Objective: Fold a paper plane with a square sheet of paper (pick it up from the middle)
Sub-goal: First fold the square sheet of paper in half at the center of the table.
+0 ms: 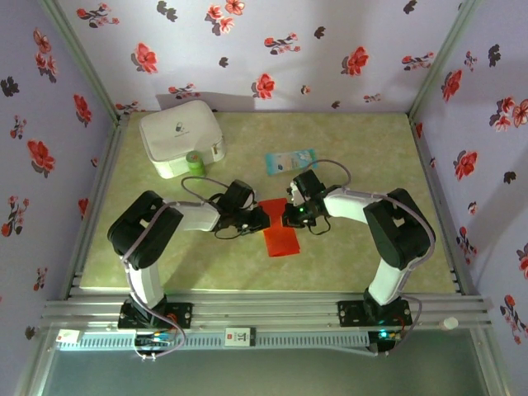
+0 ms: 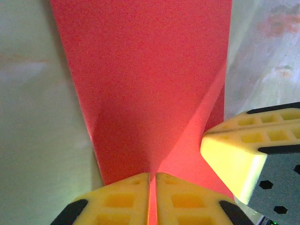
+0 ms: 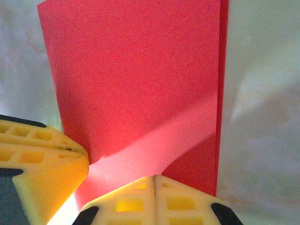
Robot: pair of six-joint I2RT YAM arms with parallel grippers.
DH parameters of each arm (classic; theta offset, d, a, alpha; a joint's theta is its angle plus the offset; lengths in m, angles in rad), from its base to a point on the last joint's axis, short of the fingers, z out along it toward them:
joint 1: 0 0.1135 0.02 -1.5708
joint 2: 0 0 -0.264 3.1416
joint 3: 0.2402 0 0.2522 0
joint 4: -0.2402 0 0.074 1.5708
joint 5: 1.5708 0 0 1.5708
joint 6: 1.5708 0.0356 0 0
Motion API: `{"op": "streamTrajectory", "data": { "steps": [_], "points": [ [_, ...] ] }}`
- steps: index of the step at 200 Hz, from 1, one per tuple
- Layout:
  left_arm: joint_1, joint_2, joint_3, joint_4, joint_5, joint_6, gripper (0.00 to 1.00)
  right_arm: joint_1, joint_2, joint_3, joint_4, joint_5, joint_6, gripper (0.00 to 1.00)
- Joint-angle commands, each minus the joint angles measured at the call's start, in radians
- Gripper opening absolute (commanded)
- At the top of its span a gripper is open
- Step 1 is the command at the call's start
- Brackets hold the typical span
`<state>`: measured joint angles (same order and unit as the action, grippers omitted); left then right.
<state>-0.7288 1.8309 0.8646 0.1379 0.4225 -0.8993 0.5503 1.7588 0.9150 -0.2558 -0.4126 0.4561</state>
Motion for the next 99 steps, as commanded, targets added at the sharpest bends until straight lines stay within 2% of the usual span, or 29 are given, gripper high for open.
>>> {"op": "streamTrajectory", "data": {
  "steps": [1,40,82,99],
  "points": [
    [-0.008,-0.034,0.007,-0.158,-0.044,0.051,0.13,-0.016,0.04,-0.028,-0.122,0.101,0.008,0.0],
    [-0.033,-0.111,0.048,-0.219,-0.042,0.026,0.13,-0.016,0.033,-0.029,-0.126,0.109,0.01,0.0],
    [-0.097,-0.073,0.048,-0.1,-0.013,-0.046,0.13,-0.016,0.036,-0.036,-0.119,0.111,0.015,0.0],
    [-0.11,-0.041,0.033,-0.068,-0.044,-0.078,0.12,-0.016,0.038,-0.039,-0.116,0.114,0.015,0.0]
  ]
}}
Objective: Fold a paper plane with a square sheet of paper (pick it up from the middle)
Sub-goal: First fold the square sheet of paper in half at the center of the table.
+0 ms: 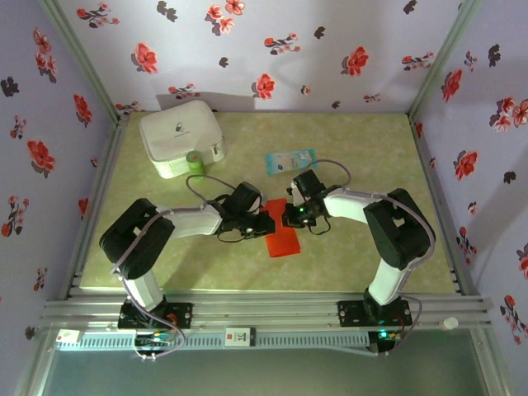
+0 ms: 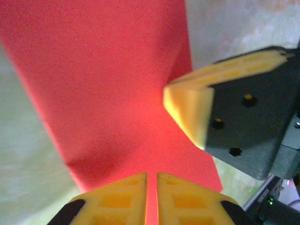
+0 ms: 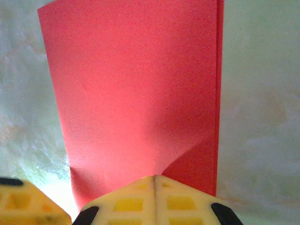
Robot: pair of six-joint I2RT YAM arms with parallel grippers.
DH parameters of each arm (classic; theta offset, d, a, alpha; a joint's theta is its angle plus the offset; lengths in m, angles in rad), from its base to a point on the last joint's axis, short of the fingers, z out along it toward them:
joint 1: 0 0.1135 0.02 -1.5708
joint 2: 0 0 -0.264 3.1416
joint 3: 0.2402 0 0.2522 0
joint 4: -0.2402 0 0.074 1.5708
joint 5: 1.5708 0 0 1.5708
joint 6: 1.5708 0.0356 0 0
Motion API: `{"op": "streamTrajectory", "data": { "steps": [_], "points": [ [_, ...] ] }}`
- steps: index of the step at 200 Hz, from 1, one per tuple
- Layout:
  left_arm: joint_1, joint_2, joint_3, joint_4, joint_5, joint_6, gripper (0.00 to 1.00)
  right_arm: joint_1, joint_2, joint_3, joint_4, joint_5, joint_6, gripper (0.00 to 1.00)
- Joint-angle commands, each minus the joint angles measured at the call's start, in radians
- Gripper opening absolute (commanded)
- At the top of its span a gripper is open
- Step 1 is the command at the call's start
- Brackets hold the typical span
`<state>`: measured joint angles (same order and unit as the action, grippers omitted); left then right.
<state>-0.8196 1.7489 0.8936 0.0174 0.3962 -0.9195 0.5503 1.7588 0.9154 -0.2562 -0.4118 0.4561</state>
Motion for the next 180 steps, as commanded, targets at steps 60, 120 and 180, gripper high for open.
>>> {"op": "streamTrajectory", "data": {
  "steps": [60,120,180],
  "points": [
    [-0.024,0.054,-0.128,0.148,-0.066,-0.111,0.11,-0.016,0.047,-0.045,-0.111,0.114,0.012,0.0],
    [-0.028,-0.085,-0.209,0.183,-0.05,-0.113,0.16,-0.016,0.048,-0.043,-0.109,0.116,0.016,0.0],
    [-0.078,-0.134,-0.147,0.171,-0.037,-0.133,0.17,-0.016,0.022,-0.034,-0.108,0.107,0.033,0.0]
  ]
}}
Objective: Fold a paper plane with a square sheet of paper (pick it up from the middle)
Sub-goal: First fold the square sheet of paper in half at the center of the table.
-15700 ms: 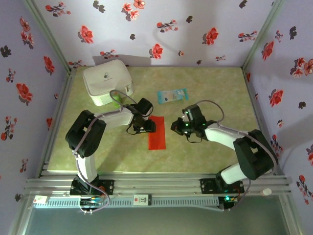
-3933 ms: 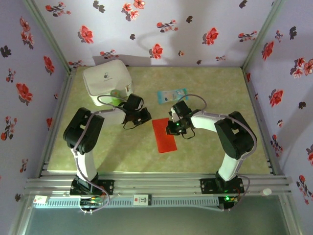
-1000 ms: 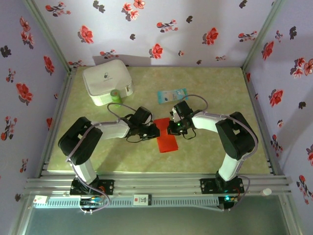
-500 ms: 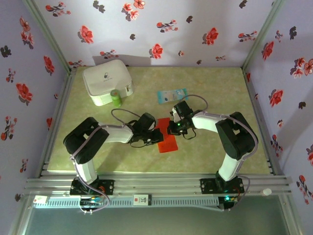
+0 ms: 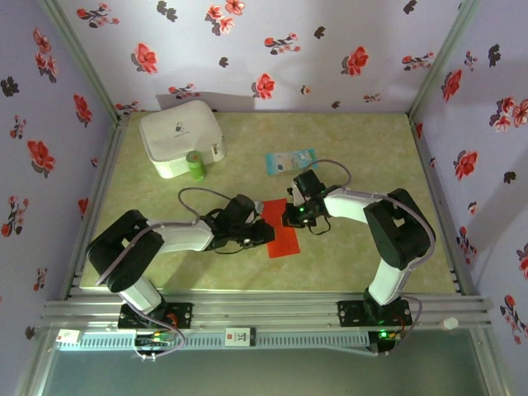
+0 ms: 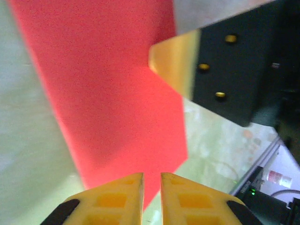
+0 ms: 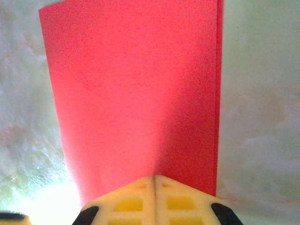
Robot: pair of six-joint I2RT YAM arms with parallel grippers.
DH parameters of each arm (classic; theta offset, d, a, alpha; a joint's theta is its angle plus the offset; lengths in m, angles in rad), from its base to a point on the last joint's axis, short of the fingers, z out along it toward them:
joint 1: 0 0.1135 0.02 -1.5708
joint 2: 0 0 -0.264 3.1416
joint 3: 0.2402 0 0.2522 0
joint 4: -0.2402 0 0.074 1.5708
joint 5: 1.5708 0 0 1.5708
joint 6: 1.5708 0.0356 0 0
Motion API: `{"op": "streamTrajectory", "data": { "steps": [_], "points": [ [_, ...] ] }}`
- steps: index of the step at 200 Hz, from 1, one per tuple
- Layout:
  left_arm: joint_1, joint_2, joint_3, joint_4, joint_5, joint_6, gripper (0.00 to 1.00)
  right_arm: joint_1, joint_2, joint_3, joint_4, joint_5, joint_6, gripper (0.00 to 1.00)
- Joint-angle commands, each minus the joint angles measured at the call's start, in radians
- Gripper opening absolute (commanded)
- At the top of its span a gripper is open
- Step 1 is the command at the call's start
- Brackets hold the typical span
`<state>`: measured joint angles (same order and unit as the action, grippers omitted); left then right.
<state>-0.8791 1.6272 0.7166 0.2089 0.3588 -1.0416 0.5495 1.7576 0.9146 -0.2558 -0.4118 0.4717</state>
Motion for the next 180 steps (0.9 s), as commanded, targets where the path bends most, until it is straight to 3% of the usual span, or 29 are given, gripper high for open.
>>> {"op": "streamTrajectory", "data": {
  "steps": [1,91,149,180],
  "points": [
    [-0.02,-0.012,0.03,-0.02,0.0,-0.011,0.17,-0.016,0.024,-0.033,-0.107,0.107,0.017,0.0],
    [-0.096,0.088,-0.064,-0.001,-0.002,-0.027,0.16,-0.016,0.014,-0.034,-0.112,0.1,0.025,0.0],
    [-0.106,-0.014,-0.105,-0.05,-0.023,-0.005,0.16,-0.016,-0.001,-0.011,-0.116,0.078,0.027,0.02],
    [-0.087,-0.135,-0.05,-0.116,-0.021,0.051,0.17,-0.016,-0.061,0.002,-0.065,-0.013,0.051,0.08]
  ]
}}
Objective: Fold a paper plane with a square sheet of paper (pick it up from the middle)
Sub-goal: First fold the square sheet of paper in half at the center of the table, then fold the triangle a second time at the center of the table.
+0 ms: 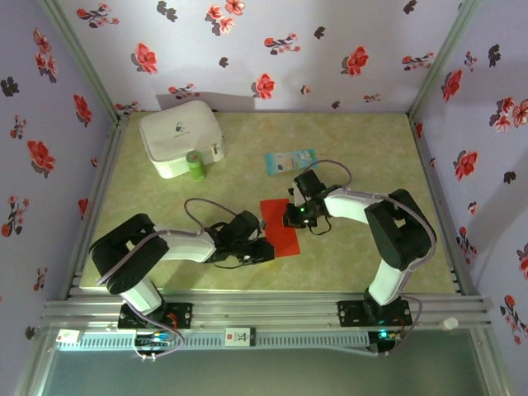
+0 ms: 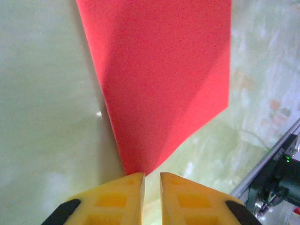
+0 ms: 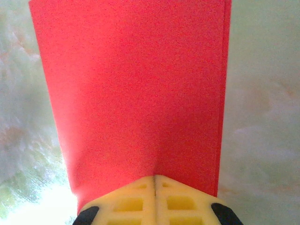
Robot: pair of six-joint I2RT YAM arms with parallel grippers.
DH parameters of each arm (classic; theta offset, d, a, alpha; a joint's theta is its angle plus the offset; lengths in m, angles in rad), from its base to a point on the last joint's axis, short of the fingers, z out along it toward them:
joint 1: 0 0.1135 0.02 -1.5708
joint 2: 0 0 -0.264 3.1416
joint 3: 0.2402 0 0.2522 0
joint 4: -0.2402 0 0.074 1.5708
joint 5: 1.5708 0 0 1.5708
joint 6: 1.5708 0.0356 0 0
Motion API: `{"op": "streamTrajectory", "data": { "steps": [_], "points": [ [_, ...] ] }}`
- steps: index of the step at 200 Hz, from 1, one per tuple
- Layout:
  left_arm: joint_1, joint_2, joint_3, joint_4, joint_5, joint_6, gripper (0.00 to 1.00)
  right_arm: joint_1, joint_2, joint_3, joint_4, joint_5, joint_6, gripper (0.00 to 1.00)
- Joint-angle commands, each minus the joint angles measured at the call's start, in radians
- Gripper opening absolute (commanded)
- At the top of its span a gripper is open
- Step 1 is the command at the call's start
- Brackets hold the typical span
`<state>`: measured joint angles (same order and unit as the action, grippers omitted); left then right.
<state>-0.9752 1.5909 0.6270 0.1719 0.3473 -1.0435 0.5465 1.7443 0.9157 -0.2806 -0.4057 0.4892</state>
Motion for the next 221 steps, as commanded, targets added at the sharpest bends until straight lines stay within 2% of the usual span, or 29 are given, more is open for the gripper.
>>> {"op": "streamTrajectory", "data": {
  "steps": [1,13,24,34,49,60,77,122,161,221],
  "points": [
    [0.011,-0.102,0.039,-0.082,-0.01,0.055,0.17,-0.013,-0.05,0.0,-0.036,-0.026,0.037,0.08],
    [0.045,-0.14,0.055,-0.098,-0.016,0.075,0.17,-0.014,-0.113,-0.019,0.068,-0.08,0.094,0.13],
    [0.092,-0.156,0.067,-0.098,-0.021,0.083,0.17,-0.014,-0.167,-0.033,0.135,-0.069,0.142,0.21],
    [0.147,-0.157,0.088,-0.11,-0.02,0.082,0.17,-0.014,-0.217,-0.037,0.114,0.022,0.157,0.28],
    [0.207,-0.151,0.143,-0.136,-0.018,0.095,0.17,-0.025,-0.289,-0.048,0.019,0.162,0.16,0.34],
    [0.236,-0.139,0.184,-0.134,-0.018,0.11,0.18,-0.047,-0.335,-0.077,-0.02,0.184,0.16,0.34],
    [0.268,-0.086,0.259,-0.15,-0.004,0.15,0.19,-0.083,-0.408,-0.149,-0.01,0.13,0.2,0.35],
    [0.304,0.139,0.441,-0.186,0.066,0.21,0.18,-0.086,-0.558,-0.313,0.075,0.035,0.325,0.36],
    [0.343,0.272,0.521,-0.191,0.119,0.231,0.18,-0.083,-0.582,-0.367,0.077,-0.003,0.377,0.37],
    [0.356,0.38,0.532,-0.165,0.154,0.235,0.18,-0.074,-0.548,-0.39,0.087,-0.061,0.375,0.37]
  ]
}}
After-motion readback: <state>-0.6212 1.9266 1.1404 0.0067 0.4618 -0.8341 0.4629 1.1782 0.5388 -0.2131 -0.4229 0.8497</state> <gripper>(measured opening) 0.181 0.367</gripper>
